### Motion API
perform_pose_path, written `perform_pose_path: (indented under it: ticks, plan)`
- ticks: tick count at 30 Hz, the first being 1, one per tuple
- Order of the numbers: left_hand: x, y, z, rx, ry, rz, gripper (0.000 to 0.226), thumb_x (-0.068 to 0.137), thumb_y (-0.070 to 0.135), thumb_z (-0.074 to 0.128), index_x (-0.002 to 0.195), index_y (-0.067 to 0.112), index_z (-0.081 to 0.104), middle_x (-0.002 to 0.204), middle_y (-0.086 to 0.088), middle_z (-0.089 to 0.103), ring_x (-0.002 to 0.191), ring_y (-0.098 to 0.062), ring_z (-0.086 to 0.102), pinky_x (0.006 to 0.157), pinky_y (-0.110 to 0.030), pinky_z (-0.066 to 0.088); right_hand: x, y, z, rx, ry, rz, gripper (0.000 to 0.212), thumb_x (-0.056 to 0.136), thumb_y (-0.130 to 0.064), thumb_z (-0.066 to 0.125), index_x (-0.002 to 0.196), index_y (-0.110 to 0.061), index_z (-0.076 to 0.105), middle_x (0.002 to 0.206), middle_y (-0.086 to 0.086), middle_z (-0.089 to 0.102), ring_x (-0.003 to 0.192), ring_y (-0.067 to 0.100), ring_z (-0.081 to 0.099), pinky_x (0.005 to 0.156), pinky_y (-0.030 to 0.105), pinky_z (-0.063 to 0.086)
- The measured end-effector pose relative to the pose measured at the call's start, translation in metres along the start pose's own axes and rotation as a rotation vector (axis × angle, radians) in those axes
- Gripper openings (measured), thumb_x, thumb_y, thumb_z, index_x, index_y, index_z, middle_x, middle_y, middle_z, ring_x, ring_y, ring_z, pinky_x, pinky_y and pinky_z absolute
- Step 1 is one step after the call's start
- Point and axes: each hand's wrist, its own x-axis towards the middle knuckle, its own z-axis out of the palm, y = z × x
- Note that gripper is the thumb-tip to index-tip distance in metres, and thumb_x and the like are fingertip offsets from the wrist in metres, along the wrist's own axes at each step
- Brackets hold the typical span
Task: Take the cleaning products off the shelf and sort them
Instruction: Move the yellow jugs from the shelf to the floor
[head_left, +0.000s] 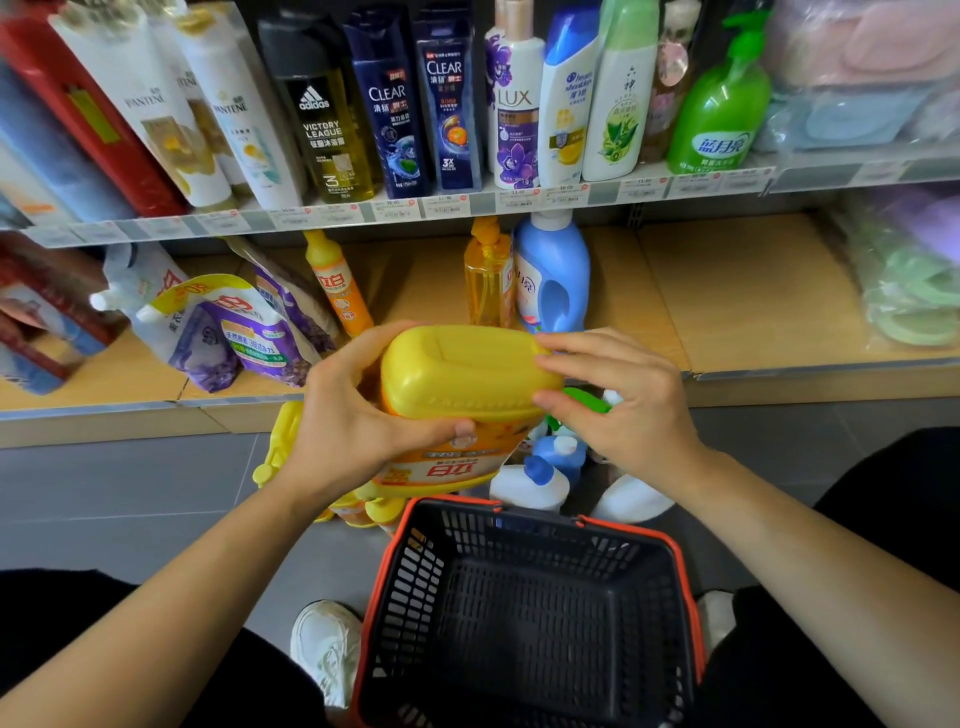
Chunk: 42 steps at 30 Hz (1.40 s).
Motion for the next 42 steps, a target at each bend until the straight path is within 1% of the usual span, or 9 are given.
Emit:
perform_pose_path:
  ticks: [4, 8, 16, 22, 27, 32, 35, 39, 42]
  plan:
    - [0.001, -0.004, -0.004, -0.165, 0.116, -0.107, 0.078, 0.057, 0.048, 0.095, 0.124, 0.024, 0.065, 0.117, 0.004, 0.074, 0.107, -0.018, 0.072, 0.082, -0.035, 0.062, -0.003, 0.001, 0.007, 0.211, 0.029, 0.359, 0.034, 0.081, -0.006, 0.081, 0.114, -0.010, 0.073, 0.106, -0.001, 0.073, 0.089, 0.009, 0.073, 0.080, 0.035, 0.062]
    - [0.004, 0.000, -0.004, -0.385, 0.200, -0.166, 0.066, 0.056, 0.043, 0.097, 0.116, 0.030, 0.070, 0.112, -0.002, 0.076, 0.101, -0.024, 0.075, 0.076, -0.033, 0.062, -0.005, 0.003, 0.020, 0.389, -0.256, 0.579, 0.050, 0.079, -0.020, 0.084, 0.121, -0.035, 0.063, 0.110, -0.011, 0.073, 0.104, 0.006, 0.069, 0.091, 0.032, 0.058]
    - [0.006, -0.007, -0.010, -0.552, 0.145, -0.234, 0.078, 0.055, 0.044, 0.097, 0.123, 0.024, 0.065, 0.120, -0.009, 0.072, 0.110, -0.031, 0.071, 0.082, -0.039, 0.061, -0.011, 0.013, 0.031, 0.651, -0.488, 0.741, 0.073, 0.069, -0.016, 0.089, 0.133, -0.019, 0.055, 0.128, 0.004, 0.068, 0.121, 0.024, 0.064, 0.101, 0.053, 0.052]
    - [0.018, -0.017, -0.039, -0.153, -0.081, -0.130, 0.081, 0.057, 0.054, 0.093, 0.126, 0.030, 0.058, 0.124, 0.002, 0.065, 0.117, -0.020, 0.065, 0.084, -0.035, 0.061, -0.006, 0.018, 0.020, 0.653, -0.360, 0.718, 0.074, 0.065, -0.010, 0.092, 0.130, -0.019, 0.060, 0.123, 0.005, 0.070, 0.116, 0.022, 0.066, 0.098, 0.044, 0.055]
    - [0.015, -0.018, -0.046, 0.252, -0.235, 0.015, 0.087, 0.060, 0.066, 0.084, 0.134, 0.035, 0.050, 0.127, 0.025, 0.056, 0.121, -0.002, 0.055, 0.090, -0.016, 0.049, 0.007, 0.015, 0.008, 0.327, -0.386, 0.590, 0.080, 0.057, -0.022, 0.093, 0.129, -0.032, 0.059, 0.119, -0.003, 0.059, 0.117, 0.010, 0.060, 0.104, 0.038, 0.050]
    - [0.008, -0.014, -0.034, 0.463, -0.306, 0.137, 0.093, 0.061, 0.070, 0.080, 0.139, 0.034, 0.046, 0.127, 0.014, 0.059, 0.111, -0.010, 0.060, 0.086, -0.042, 0.056, 0.008, 0.007, 0.013, 0.158, -0.478, 0.448, 0.080, 0.058, -0.016, 0.097, 0.130, -0.021, 0.063, 0.109, -0.011, 0.051, 0.108, 0.004, 0.055, 0.094, 0.031, 0.049]
    - [0.002, -0.016, -0.034, 0.536, -0.319, 0.165, 0.088, 0.062, 0.074, 0.076, 0.135, 0.034, 0.048, 0.118, 0.011, 0.062, 0.098, -0.014, 0.063, 0.074, -0.044, 0.056, 0.005, 0.005, 0.015, 0.094, -0.501, 0.412, 0.082, 0.057, -0.023, 0.098, 0.131, -0.026, 0.064, 0.109, -0.010, 0.053, 0.106, 0.010, 0.057, 0.092, 0.036, 0.051]
    - [-0.002, -0.016, -0.035, 0.505, -0.270, 0.198, 0.085, 0.064, 0.064, 0.084, 0.133, 0.023, 0.056, 0.118, 0.005, 0.067, 0.100, -0.018, 0.067, 0.076, -0.044, 0.056, 0.006, 0.014, 0.011, 0.039, -0.583, 0.391, 0.096, 0.058, -0.040, 0.096, 0.142, -0.036, 0.051, 0.119, -0.029, 0.050, 0.116, -0.005, 0.051, 0.094, 0.014, 0.043]
    - [-0.006, -0.013, -0.037, 0.480, -0.200, 0.217, 0.085, 0.063, 0.058, 0.088, 0.132, 0.017, 0.059, 0.121, 0.002, 0.067, 0.104, -0.017, 0.067, 0.081, -0.042, 0.057, 0.004, 0.033, 0.001, 0.119, -0.696, 0.546, 0.099, 0.063, -0.031, 0.096, 0.148, -0.030, 0.044, 0.129, -0.026, 0.055, 0.116, -0.011, 0.054, 0.093, 0.010, 0.044]
